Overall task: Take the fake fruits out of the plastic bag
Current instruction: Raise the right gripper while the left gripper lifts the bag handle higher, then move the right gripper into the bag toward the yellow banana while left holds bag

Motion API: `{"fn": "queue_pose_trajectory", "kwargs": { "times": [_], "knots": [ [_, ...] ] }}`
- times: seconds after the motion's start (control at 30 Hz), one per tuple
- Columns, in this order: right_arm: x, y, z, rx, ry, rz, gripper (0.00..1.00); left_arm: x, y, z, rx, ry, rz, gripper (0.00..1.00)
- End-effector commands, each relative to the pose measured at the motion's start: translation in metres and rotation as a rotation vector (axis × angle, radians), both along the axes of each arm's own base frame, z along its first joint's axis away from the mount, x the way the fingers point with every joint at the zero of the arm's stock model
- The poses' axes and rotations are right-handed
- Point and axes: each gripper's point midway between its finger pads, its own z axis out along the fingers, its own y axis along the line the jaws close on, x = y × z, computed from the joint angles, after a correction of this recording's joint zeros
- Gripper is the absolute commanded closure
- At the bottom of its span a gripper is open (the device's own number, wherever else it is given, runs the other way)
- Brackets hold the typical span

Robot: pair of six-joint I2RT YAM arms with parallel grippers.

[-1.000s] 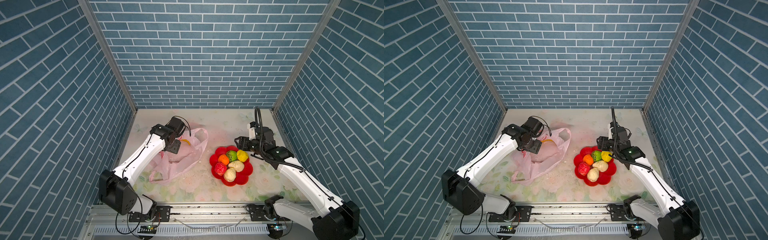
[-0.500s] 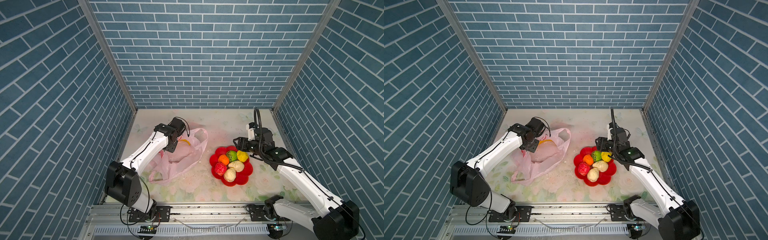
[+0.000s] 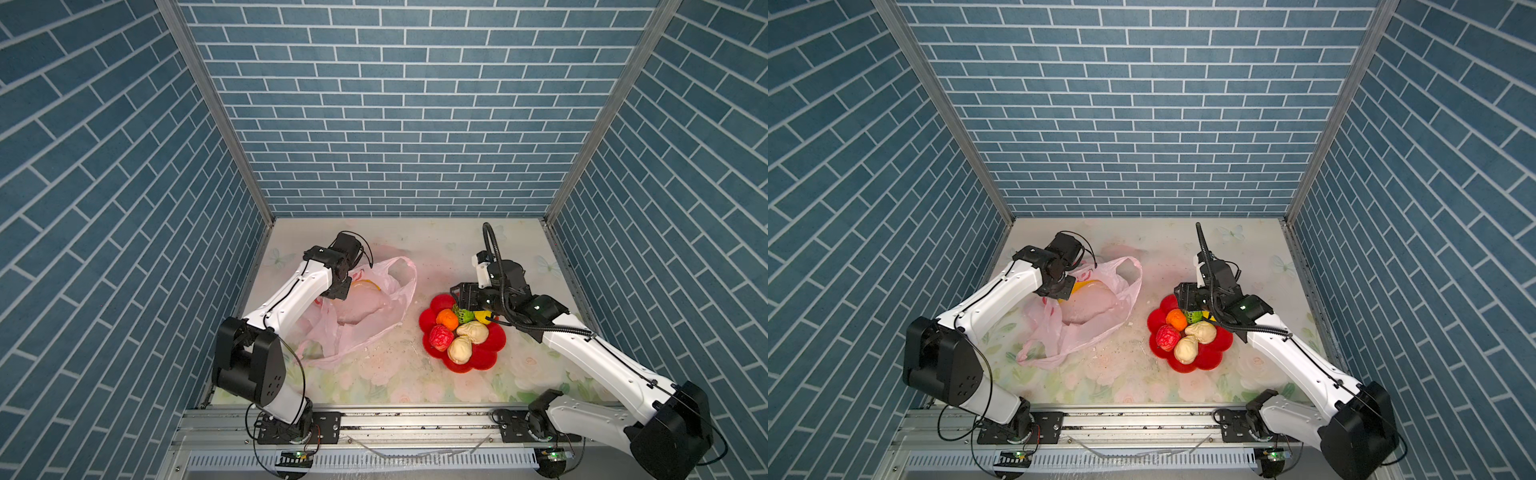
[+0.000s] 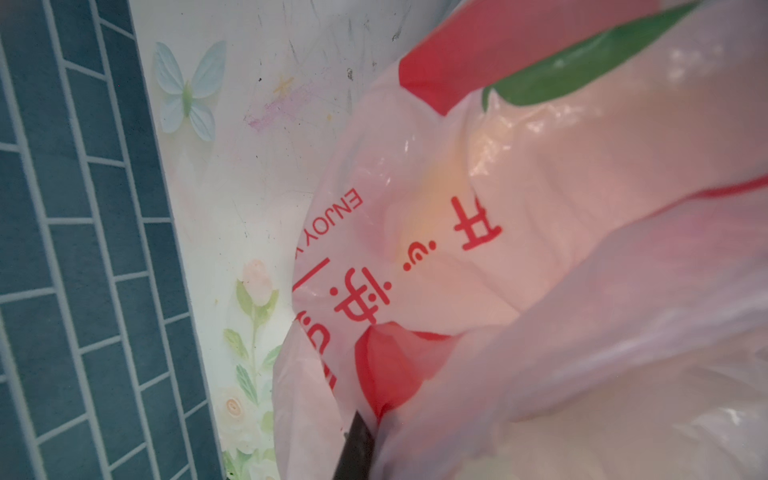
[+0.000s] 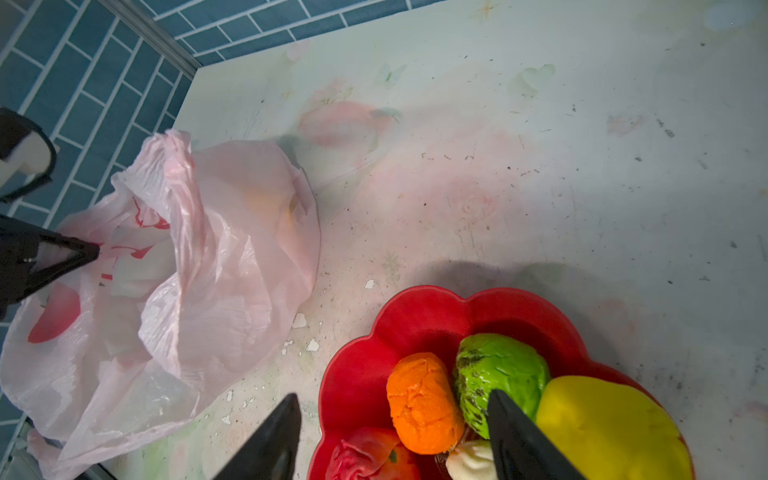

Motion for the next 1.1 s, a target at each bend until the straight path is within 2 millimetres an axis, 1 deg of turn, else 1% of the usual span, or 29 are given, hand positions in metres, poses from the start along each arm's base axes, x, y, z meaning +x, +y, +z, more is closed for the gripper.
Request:
{"fn": "queue_pose_trajectory", "kwargs": {
  "times": [0.0,0.07,0.17,0.27,0.33,0.4,0.47,0.57,0.63,0.73,0.87,1.07],
  "knots": [
    [0.000,0.020,0.025,0.032,-0.044,0.008,0.30,0.001,-0.009,0.014,-0.089,-0.046,0.000,0.93],
    [-0.006,0.033,0.029,0.041,-0.049,0.029,0.30,0.000,-0.013,0.019,-0.123,-0.058,-0.008,0.95],
    [-0.014,0.060,0.033,0.075,-0.053,0.071,0.31,-0.001,-0.017,0.026,-0.156,-0.081,-0.016,0.97],
    [-0.025,0.097,0.043,0.139,-0.070,0.139,0.32,-0.002,-0.021,0.032,-0.189,-0.109,-0.018,0.97],
    [-0.031,0.123,0.053,0.195,-0.084,0.183,0.32,-0.003,-0.022,0.037,-0.209,-0.130,-0.020,0.97],
    [-0.033,0.146,0.058,0.230,-0.087,0.209,0.33,-0.005,-0.025,0.040,-0.232,-0.142,-0.025,0.97],
    [-0.031,0.169,0.058,0.249,-0.073,0.224,0.34,-0.007,-0.028,0.043,-0.260,-0.152,-0.027,0.97],
    [-0.024,0.202,0.048,0.252,-0.034,0.235,0.37,-0.010,-0.033,0.046,-0.306,-0.168,-0.026,0.98],
    [-0.018,0.222,0.035,0.249,-0.004,0.233,0.40,-0.013,-0.034,0.045,-0.328,-0.175,-0.017,0.98],
    [-0.010,0.243,0.016,0.249,0.037,0.217,0.44,-0.020,-0.033,0.042,-0.343,-0.176,-0.001,0.98],
    [-0.004,0.259,-0.005,0.238,0.071,0.204,0.48,-0.028,-0.035,0.036,-0.383,-0.170,0.022,0.98],
    [0.001,0.272,-0.030,0.177,0.107,0.202,0.48,-0.040,-0.043,0.025,-0.454,-0.146,0.030,0.98]
  ]
}}
